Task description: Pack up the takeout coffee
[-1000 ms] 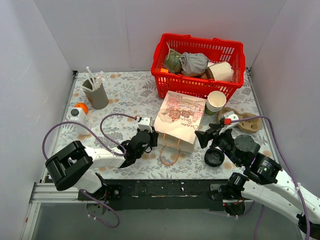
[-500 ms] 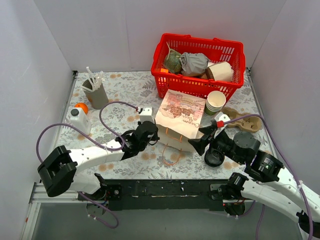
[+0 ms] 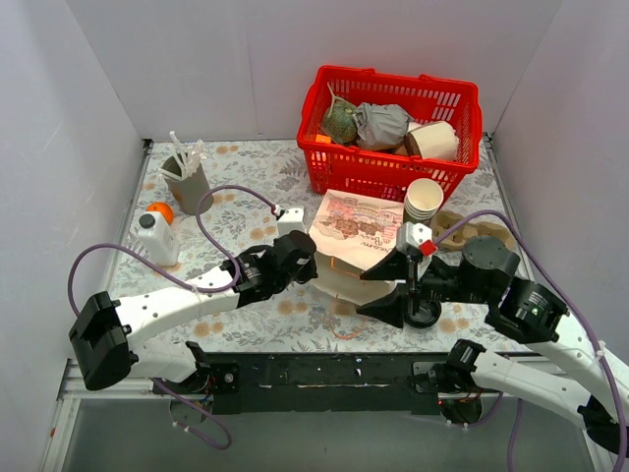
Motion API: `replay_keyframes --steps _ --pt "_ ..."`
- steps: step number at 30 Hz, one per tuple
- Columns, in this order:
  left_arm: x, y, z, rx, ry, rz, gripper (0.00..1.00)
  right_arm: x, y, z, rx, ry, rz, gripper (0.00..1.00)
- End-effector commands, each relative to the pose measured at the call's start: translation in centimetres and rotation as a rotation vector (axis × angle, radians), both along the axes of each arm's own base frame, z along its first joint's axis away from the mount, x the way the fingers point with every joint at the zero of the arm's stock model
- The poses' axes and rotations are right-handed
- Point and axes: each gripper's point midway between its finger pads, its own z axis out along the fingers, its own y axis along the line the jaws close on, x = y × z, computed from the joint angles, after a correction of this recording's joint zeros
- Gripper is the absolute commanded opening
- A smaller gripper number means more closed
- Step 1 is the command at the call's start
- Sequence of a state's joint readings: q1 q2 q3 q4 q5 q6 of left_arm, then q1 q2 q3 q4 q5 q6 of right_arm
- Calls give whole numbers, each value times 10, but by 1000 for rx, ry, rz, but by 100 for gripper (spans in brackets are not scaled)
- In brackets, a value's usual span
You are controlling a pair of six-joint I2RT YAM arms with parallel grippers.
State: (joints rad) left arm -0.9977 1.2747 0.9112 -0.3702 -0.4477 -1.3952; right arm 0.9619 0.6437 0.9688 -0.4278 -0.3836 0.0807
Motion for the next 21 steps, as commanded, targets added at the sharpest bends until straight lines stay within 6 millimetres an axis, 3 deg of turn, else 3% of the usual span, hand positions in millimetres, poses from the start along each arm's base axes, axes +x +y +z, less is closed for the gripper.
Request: replay_keyframes --steps 1,3,4,7,11,16,19,21 --pt "-21 -4 26 -52 38 -35 0 -35 8 16 9 5 238 74" --pt "-20 -2 32 -47 30 -11 0 -44 11 24 44 -14 309 73" --pt "-20 -1 36 -36 28 -3 0 -60 10 28 68 -11 410 73" --pt "-15 2 44 -12 9 31 0 -83 7 37 109 10 560 71" --pt "-14 -2 51 -15 4 27 0 -75 8 29 54 28 518 68" --pt "-14 -3 52 -1 5 37 0 -90 4 22 48 27 608 62" --pt "-13 -3 51 22 16 40 0 -86 11 -2 -24 61 608 56" --pt "-12 -3 50 34 20 47 0 -77 16 -30 -134 113 554 52"
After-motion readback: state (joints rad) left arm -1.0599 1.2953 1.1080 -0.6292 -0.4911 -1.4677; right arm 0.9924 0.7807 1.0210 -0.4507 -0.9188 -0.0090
